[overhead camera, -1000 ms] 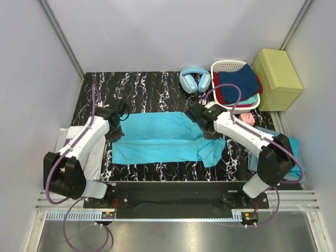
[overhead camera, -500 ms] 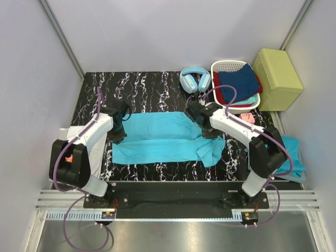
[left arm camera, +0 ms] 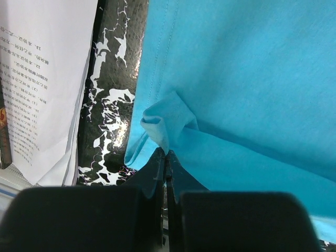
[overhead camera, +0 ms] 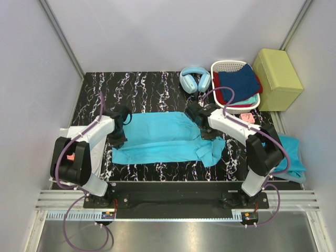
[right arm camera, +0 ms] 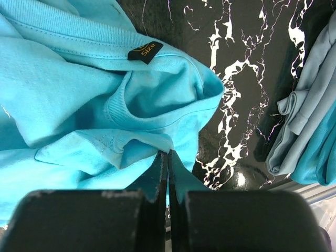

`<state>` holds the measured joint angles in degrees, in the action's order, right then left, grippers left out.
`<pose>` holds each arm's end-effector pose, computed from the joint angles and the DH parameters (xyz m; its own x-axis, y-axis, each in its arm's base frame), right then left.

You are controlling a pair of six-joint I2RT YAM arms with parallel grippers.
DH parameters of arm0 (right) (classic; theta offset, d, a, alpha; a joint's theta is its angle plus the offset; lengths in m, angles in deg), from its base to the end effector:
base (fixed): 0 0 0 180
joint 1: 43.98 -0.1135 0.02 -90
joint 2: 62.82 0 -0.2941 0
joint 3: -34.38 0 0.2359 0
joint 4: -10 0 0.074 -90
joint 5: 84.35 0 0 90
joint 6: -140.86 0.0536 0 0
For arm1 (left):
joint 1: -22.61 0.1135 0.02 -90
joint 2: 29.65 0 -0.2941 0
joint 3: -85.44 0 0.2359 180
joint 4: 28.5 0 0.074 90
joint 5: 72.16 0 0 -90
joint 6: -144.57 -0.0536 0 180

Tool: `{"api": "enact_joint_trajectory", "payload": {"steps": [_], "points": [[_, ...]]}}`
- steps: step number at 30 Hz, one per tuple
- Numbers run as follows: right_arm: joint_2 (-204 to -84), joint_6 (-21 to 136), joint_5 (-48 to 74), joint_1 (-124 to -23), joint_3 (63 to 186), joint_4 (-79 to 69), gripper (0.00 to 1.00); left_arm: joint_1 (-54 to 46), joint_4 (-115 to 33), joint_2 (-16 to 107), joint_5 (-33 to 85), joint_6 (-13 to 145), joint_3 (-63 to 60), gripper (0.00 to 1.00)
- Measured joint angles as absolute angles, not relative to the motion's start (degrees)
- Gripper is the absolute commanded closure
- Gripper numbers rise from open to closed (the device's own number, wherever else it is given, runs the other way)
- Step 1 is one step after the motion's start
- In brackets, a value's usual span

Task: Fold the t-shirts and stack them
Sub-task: Flatten out the tshirt

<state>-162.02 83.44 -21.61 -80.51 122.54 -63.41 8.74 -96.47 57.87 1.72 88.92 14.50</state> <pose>0.2640 0.1650 0.2376 -0.9397 -0.1004 -0.3270 0.0148 0.9431 -0.3321 0.2417 -0.0444 0.2151 -0.9134 -0.3328 -0.2344 -0.3763 0.9099 0.1746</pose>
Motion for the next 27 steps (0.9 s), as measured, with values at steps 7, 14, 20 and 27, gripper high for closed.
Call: {"api": "enact_joint_trajectory", "payload": {"steps": [7,14,20,27], "points": [[-156.84,83.05,-22.38,-80.36,122.72,-64.11,1.00,8.76,-98.39,49.87,1.52,89.09,13.62,1.00],[-148.78,81.06,-25.48,-80.27,133.69,-66.91,1.00,8.74,-101.06,36.65,0.27,87.91,-0.13,1.00],[-154.22,78.37,-28.37,-80.14,147.83,-67.78,1.00,8.68,-101.87,43.34,-0.95,86.65,-16.41,1.00],[-155.68,76.99,-28.39,-80.14,152.97,-67.70,1.00,3.04,-103.88,47.80,-4.97,85.38,-22.99,1.00]]}}
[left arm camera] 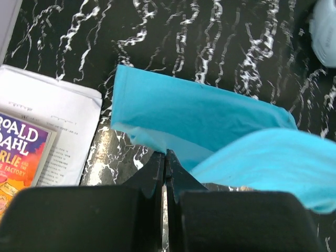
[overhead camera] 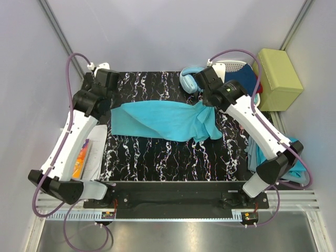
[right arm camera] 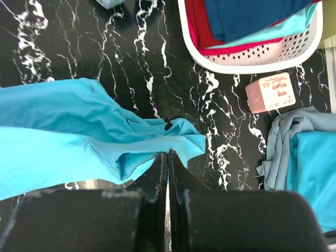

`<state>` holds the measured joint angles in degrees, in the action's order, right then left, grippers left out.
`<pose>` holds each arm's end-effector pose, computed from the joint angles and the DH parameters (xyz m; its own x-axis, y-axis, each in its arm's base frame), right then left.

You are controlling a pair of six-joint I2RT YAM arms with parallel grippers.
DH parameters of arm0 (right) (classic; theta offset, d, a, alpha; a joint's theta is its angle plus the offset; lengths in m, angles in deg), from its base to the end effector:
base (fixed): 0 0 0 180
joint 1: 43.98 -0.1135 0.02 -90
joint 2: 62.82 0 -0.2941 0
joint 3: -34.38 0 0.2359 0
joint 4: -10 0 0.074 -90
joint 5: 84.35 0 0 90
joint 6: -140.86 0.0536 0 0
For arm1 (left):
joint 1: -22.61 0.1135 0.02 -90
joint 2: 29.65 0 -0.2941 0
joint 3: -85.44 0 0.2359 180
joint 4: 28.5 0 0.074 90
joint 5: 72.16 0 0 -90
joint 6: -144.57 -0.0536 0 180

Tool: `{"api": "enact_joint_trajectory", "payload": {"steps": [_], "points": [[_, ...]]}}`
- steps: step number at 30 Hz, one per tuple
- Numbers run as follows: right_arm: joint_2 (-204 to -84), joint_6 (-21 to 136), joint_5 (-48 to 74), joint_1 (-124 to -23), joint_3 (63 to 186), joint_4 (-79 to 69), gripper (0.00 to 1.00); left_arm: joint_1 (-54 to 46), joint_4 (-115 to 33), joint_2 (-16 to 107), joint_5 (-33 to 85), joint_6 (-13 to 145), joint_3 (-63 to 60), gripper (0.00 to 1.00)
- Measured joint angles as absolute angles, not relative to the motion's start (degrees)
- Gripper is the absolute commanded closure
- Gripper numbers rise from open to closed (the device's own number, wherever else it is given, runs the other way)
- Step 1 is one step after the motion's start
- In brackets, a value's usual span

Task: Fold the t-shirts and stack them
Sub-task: Flatten out the tshirt

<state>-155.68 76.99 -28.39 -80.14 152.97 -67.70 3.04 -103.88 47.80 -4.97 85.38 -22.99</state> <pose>0.2762 0.1647 0.4164 -0.6637 -0.0330 -0.7473 0.0911 0.9880 -0.1245 0.2392 -0.0630 0.4357 -0.5907 -0.2911 -0.7526 -0.2966 0.9457 -0.1330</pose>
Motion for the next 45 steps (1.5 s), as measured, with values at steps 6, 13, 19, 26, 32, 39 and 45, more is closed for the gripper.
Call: {"api": "enact_joint_trajectory", "payload": {"steps": [6,13,19,26,32,39,45], "points": [[-147.84,78.15,-29.44,-81.96,147.92,-67.94,1.00,-6.32,-105.78,39.03,-9.80,84.61,-22.35,1.00],[-140.49,86.17,-36.59,-96.16,147.24,-75.52,1.00,-15.17,-111.59,25.53,-14.09,87.98,-17.87,1.00],[-139.93,97.10,-40.50,-104.34,147.07,-80.35,1.00,-21.35,-118.65,21.70,-15.05,93.95,-14.84,1.00],[-134.48,105.06,-41.68,-113.13,145.67,-81.16,1.00,-26.58,-120.99,19.10,-14.89,99.98,-13.83,1.00],[-129.91,107.75,-41.90,-114.39,141.17,-81.81,1.00,-27.39,-121.93,15.71,-15.03,102.23,-8.80,1.00],[-133.56,104.49,-44.35,-112.12,138.85,-82.49,1.00,-27.43,-123.07,19.14,-18.17,99.74,-10.73,1.00],[-140.43,91.77,-46.12,-101.96,146.67,-79.37,1.00,-27.50,-122.13,30.58,-23.70,91.45,-27.60,1.00]]}}
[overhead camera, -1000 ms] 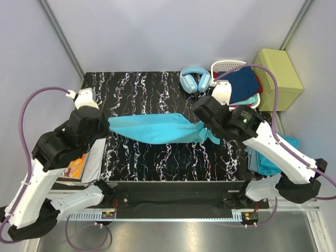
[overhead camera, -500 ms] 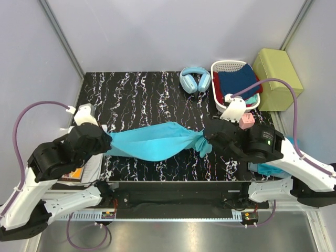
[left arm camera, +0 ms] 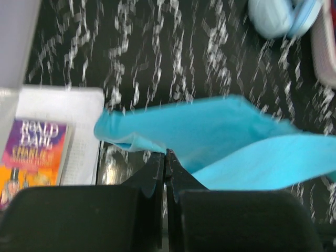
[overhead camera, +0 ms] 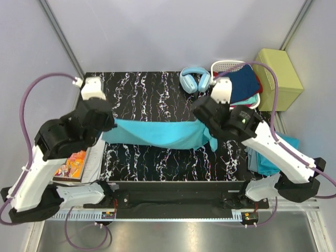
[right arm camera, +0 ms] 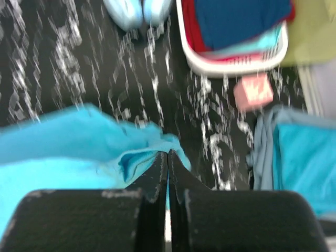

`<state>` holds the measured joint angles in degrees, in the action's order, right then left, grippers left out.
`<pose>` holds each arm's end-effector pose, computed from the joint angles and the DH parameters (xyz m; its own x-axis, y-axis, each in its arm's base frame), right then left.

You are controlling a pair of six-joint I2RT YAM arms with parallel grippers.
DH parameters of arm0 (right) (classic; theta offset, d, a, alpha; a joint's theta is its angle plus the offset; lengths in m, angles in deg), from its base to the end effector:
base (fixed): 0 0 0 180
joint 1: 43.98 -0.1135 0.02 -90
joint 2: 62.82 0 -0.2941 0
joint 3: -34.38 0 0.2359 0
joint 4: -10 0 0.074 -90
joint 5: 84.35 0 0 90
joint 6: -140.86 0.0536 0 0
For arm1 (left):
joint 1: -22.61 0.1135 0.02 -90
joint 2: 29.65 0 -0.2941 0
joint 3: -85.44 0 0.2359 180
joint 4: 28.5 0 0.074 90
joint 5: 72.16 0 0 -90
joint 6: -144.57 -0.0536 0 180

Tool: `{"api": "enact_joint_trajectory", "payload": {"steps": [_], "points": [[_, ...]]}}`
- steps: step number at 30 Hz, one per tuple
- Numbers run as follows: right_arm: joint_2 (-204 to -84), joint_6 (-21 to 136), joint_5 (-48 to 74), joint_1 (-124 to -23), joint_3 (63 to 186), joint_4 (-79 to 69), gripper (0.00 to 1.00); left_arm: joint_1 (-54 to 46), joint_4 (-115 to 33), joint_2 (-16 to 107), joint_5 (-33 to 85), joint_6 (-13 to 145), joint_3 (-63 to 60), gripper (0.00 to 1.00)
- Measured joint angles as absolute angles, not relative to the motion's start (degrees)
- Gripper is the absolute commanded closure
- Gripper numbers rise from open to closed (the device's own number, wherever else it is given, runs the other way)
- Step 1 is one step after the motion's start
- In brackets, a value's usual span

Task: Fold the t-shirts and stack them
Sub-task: Flatten out the tshirt

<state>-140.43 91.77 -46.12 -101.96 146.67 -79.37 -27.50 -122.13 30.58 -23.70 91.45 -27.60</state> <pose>0.1485 0.1581 0.4475 -0.5129 -0.0559 -0.8566 0.0688 0.9920 -0.1059 0.0933 -0.0562 0.4821 -0.4868 -0.1180 -0.8655 -0.0496 0.9930 -0.1074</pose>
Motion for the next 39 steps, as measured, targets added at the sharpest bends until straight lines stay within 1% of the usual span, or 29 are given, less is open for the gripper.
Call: {"api": "enact_joint_trajectory", "payload": {"steps": [2,6,11,17,22,28,34,39], "points": [[-142.79,85.36,-46.79,-99.05,152.36,-75.78,1.00,-27.54,-119.64,35.10,-26.50,86.86,-34.64,1.00],[-148.47,74.44,-46.86,-90.20,163.44,-67.04,1.00,-27.54,-112.84,42.01,-32.66,77.16,-43.49,1.00],[-157.61,68.53,-45.28,-82.44,175.02,-61.09,1.00,-26.93,-103.53,50.60,-37.78,66.47,-49.41,1.00],[-171.64,66.50,-42.44,-80.01,188.66,-59.46,1.00,-20.76,-98.61,62.07,-34.30,62.65,-57.50,1.00],[-180.19,66.37,-38.79,-79.07,197.64,-59.72,1.00,-14.54,-96.03,67.21,-28.93,61.34,-60.10,1.00],[-182.83,65.91,-37.68,-78.35,203.24,-58.60,1.00,-9.73,-93.82,71.47,-23.00,60.61,-62.70,1.00],[-182.83,62.72,-36.98,-78.37,204.49,-52.57,1.00,-5.05,-93.15,74.35,-16.56,62.65,-66.18,1.00],[-182.52,60.43,-36.76,-78.50,204.44,-50.10,1.00,-4.15,-92.95,74.73,-13.32,63.72,-69.28,1.00]]}}
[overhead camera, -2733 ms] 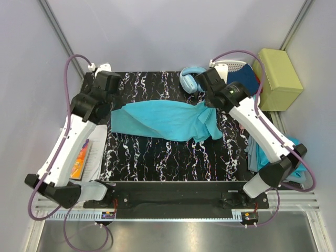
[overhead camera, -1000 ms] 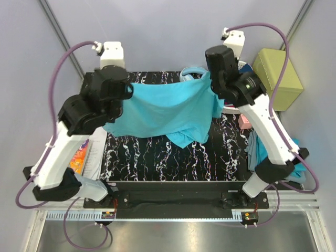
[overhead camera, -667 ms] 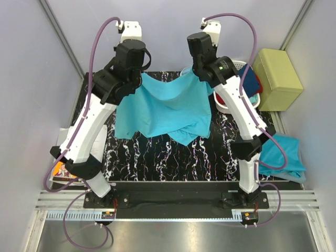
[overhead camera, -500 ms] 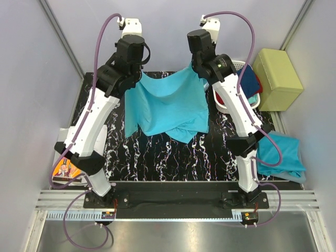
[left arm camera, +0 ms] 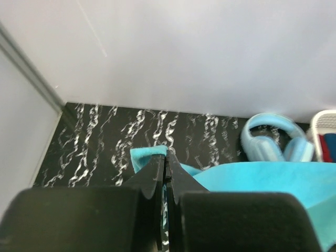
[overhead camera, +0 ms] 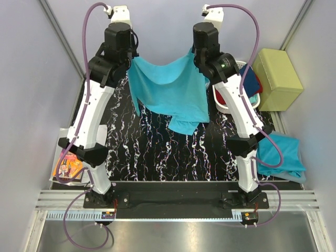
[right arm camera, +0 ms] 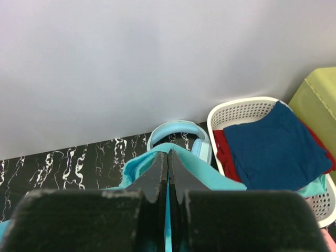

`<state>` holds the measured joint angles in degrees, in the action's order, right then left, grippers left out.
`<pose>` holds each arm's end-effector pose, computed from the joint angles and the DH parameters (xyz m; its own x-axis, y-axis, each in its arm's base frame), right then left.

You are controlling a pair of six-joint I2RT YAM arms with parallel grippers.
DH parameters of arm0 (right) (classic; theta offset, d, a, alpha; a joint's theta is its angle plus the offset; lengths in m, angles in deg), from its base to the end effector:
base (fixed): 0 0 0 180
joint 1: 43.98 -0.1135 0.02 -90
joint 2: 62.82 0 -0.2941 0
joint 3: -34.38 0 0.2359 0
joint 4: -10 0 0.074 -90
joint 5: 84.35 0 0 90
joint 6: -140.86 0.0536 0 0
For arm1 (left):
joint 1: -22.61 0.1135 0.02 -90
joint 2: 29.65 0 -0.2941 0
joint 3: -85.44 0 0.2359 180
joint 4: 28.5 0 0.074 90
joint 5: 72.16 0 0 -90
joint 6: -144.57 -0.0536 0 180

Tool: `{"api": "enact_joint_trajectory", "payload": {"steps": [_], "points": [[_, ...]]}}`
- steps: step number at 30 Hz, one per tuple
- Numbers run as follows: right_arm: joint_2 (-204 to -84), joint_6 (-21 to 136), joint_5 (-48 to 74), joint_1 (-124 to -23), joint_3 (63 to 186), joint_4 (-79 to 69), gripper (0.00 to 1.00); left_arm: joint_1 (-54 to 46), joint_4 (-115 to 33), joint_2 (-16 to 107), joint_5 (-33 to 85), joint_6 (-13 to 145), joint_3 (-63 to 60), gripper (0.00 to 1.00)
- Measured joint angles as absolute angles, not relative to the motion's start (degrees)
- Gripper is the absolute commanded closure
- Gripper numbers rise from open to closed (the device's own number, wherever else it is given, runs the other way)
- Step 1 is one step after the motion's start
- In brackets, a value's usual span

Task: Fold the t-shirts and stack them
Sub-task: Flatten out the tshirt

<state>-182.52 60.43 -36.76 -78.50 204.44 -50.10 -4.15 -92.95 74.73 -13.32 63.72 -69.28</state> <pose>0.3732 0.2128 0.5314 -0.1160 0.0692 -0.9908 0.1506 0.9873 0.0513 0.3338 -0.1373 0.5508 -0.2049 -0.0491 -0.9775 -0.0966 0.9949 -0.0297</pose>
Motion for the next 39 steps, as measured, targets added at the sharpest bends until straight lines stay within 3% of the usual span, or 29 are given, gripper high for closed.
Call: {"api": "enact_joint_trajectory", "payload": {"steps": [11,26,33,39], "points": [[-174.48,55.88,-37.29,-81.43,204.20,-46.97,1.00,-7.32,-91.53,72.72,-12.93,62.56,-73.17,1.00],[-161.06,41.30,-51.54,-98.50,191.52,-38.10,1.00,-34.71,-86.48,62.22,-38.04,50.08,-68.25,1.00],[-154.83,33.17,-58.79,-105.93,184.31,-30.67,1.00,-50.69,-59.42,56.61,-54.98,26.25,-55.12,1.00],[-151.75,12.62,-65.35,-115.00,178.93,-7.61,1.00,-59.10,-22.74,61.31,-62.74,-6.14,-55.05,1.00]]}}
